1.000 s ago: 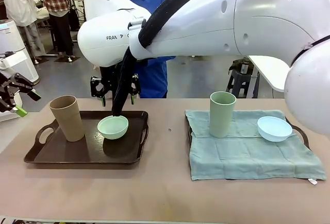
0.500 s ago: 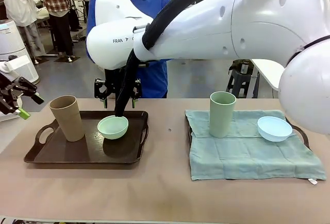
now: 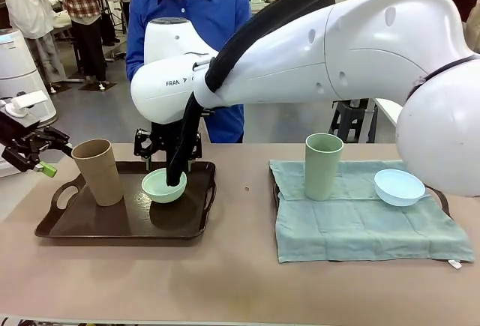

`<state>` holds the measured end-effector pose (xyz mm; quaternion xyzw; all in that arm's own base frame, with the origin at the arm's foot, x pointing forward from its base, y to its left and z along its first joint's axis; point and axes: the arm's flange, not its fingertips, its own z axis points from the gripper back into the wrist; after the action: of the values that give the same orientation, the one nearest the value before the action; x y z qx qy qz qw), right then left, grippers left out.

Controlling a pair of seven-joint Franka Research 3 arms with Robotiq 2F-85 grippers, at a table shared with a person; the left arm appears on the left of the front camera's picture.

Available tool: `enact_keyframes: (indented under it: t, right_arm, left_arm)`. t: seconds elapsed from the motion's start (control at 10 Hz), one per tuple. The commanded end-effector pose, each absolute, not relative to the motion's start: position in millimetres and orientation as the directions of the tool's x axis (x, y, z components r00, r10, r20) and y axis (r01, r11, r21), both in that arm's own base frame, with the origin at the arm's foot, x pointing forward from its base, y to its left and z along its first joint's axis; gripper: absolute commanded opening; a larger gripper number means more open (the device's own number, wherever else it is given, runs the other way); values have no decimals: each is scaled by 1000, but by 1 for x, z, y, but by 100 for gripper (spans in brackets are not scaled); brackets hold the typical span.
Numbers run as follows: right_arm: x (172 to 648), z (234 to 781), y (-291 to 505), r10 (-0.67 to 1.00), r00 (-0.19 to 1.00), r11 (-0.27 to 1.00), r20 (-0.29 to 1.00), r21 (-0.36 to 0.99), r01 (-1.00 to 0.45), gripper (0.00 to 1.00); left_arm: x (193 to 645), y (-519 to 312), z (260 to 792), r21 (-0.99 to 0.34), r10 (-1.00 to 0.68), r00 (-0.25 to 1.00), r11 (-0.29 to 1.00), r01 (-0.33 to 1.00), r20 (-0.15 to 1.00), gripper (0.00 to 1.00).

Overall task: Set up a tray with a mat and arrange the tableware.
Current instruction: Pick up the Picnic Bowl and Reusable plastic cup from the Handle tray in front of the human's position and hold them in the air.

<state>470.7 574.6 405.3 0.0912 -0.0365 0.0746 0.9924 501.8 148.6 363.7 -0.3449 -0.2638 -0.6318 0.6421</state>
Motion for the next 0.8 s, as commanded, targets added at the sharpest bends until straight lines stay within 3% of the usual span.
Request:
enact_keyframes:
  t: [0.0, 0.3, 0.7]
  right_arm:
    - [465, 400, 569, 116, 990, 972, 75, 196, -129, 100]
    - [469, 384, 568, 111, 992, 977, 66, 174, -121, 100]
    - [480, 366, 560, 89, 993, 986, 75, 138, -99, 100]
  left_arm:
    - [502, 149, 359, -84, -570, 64, -9, 996, 819, 100]
    - [490, 138, 345, -24, -510, 64, 84, 996, 858, 100]
    - [484, 121, 340, 29, -513, 13, 73, 997, 858, 100]
